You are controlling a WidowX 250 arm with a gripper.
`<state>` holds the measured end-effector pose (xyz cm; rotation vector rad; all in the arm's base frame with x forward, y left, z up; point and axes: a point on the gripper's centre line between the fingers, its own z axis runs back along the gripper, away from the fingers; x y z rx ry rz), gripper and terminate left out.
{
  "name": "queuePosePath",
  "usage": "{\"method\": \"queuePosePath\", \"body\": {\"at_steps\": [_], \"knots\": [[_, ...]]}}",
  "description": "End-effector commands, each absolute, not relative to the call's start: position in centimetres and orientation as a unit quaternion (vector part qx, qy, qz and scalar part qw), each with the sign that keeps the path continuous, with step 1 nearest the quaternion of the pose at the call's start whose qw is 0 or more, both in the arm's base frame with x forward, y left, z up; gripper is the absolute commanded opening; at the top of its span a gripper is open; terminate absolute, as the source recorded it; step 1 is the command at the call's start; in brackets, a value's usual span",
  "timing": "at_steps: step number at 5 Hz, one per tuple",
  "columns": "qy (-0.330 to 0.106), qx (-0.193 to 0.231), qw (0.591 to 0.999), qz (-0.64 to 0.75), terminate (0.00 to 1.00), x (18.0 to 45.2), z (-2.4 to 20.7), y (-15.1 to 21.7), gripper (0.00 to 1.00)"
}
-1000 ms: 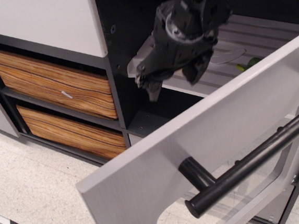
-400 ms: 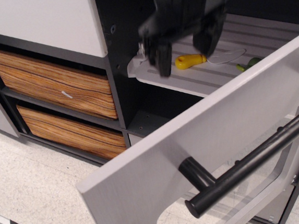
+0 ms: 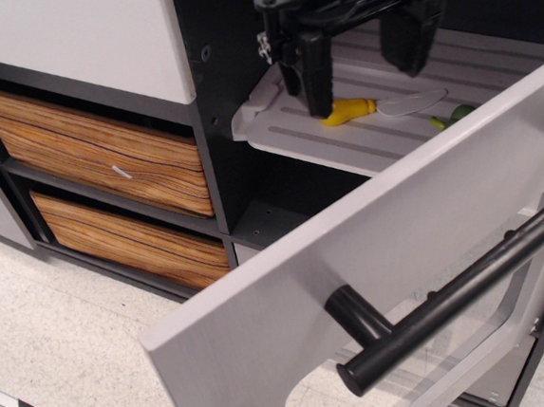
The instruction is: Close oven
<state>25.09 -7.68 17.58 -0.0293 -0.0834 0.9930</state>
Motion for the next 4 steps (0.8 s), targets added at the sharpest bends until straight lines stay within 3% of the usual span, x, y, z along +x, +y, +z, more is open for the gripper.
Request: {"method": "queuePosePath", "body": {"at_steps": [1, 4], "knots": [[-0.026, -0.064, 0.886, 0.459, 0.0, 23.7, 22.2, -9.3, 1.0], [0.028, -0.082, 0.883, 0.462, 0.0, 21.1, 22.4, -13.5, 1.0]]}}
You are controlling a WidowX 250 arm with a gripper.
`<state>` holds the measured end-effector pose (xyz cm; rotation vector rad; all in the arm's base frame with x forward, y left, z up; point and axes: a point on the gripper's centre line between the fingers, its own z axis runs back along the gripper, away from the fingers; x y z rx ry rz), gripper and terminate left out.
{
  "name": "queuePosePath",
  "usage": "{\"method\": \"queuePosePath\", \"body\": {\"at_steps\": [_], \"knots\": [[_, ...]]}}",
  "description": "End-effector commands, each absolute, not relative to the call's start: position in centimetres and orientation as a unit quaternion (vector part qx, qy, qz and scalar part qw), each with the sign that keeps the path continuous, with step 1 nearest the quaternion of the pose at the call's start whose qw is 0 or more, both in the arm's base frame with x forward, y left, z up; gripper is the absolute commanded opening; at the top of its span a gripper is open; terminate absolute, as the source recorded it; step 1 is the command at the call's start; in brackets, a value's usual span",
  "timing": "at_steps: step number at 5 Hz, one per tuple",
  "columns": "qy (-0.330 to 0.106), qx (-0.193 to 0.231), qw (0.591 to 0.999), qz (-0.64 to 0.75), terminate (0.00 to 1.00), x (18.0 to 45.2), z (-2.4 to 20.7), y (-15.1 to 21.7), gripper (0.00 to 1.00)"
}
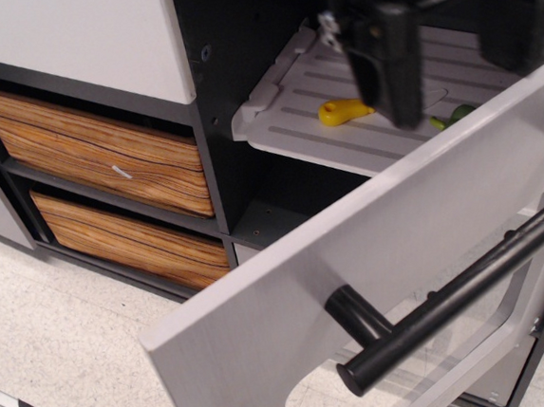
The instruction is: Close oven
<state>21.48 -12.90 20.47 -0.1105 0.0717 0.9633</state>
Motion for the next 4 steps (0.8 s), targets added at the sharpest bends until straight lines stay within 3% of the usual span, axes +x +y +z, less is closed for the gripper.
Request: {"method": "queuePosePath", "body": {"at_steps": [1, 3, 4], "knots": [[0.037, -0.064, 0.885, 0.46, 0.0, 20.5, 20.4, -14.7, 1.0], [0.037, -0.048, 0.873, 0.485, 0.0, 21.5, 15.9, -14.5, 1.0], [0.017, -0.035, 0.863, 0.503, 0.0, 23.3, 15.6, -13.1, 1.0]]}}
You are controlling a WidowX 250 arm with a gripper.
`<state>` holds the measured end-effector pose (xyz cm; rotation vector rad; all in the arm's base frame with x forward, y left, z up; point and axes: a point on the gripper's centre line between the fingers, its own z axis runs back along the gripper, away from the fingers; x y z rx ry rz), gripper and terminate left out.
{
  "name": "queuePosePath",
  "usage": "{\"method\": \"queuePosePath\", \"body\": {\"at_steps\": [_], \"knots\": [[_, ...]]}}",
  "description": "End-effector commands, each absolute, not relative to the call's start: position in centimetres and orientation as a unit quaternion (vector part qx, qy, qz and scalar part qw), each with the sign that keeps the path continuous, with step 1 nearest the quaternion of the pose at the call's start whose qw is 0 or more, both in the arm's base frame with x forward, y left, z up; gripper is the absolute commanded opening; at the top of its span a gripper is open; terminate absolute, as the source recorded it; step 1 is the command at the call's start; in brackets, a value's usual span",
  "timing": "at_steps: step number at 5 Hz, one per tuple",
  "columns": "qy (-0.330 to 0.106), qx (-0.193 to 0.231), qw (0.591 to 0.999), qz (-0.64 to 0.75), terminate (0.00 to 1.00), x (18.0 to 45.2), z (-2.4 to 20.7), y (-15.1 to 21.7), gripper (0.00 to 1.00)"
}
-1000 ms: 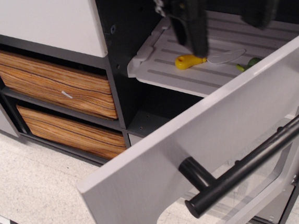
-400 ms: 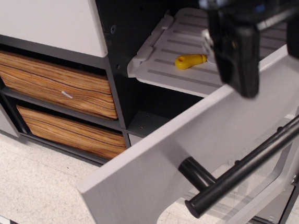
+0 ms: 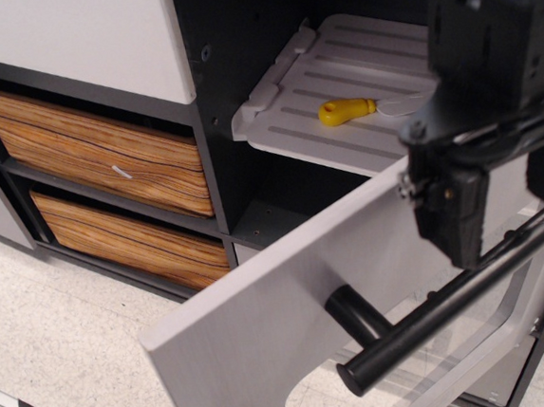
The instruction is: Close oven
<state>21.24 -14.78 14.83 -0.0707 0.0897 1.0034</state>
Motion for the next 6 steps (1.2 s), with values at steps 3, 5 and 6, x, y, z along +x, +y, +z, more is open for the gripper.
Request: {"method": "queuePosePath", "body": {"at_steps": [3, 5, 6], "knots": [[-0.021, -0.053, 0.875, 0.48, 0.0, 24.3, 18.8, -10.0, 1.0], [-0.056, 0.009, 0.891, 0.451, 0.0, 24.4, 11.3, -9.3, 1.0], [-0.093, 0.007, 0.885, 0.456, 0.0, 25.4, 10.1, -8.5, 1.0]]}}
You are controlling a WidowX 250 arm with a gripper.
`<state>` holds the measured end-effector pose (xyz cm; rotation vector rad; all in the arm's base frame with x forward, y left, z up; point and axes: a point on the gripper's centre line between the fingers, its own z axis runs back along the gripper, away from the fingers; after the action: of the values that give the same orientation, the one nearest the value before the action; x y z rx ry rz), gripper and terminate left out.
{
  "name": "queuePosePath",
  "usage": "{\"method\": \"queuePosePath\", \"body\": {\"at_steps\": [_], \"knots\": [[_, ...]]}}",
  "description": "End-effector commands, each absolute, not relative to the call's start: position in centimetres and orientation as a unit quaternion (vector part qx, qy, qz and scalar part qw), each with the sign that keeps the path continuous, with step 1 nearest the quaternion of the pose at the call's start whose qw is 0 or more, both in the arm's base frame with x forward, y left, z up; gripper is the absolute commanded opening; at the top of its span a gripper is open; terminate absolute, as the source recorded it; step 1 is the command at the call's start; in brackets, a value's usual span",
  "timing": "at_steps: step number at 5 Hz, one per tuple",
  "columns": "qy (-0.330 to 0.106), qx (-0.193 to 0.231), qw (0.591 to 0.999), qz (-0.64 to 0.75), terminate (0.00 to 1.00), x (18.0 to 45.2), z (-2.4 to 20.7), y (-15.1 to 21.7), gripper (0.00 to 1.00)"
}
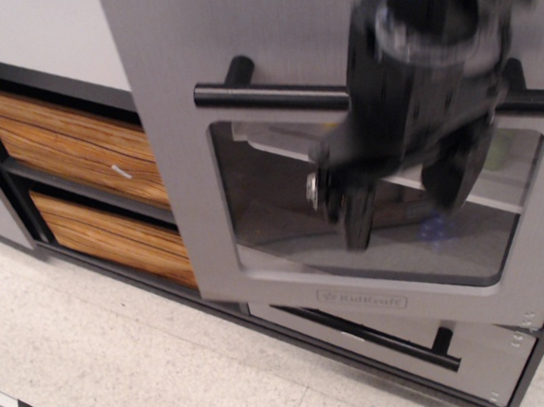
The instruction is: Close oven
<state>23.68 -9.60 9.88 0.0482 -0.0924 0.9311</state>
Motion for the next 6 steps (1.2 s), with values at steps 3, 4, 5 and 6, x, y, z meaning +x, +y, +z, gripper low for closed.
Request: {"method": "queuePosePath", "body": {"at_steps": [3, 4, 5, 6], "knots": [[-0.123, -0.008, 0.843, 0.524, 0.0, 30.0, 11.4, -5.9, 1.0], [-0.125, -0.014, 0.84, 0.527, 0.0, 30.0, 11.9, -5.7, 1.0], [-0.123, -0.009, 0.848, 0.515, 0.0, 29.1, 12.0, -5.6, 1.0], [-0.123, -0.009, 0.848, 0.515, 0.0, 29.1, 12.0, -5.6, 1.0]]}}
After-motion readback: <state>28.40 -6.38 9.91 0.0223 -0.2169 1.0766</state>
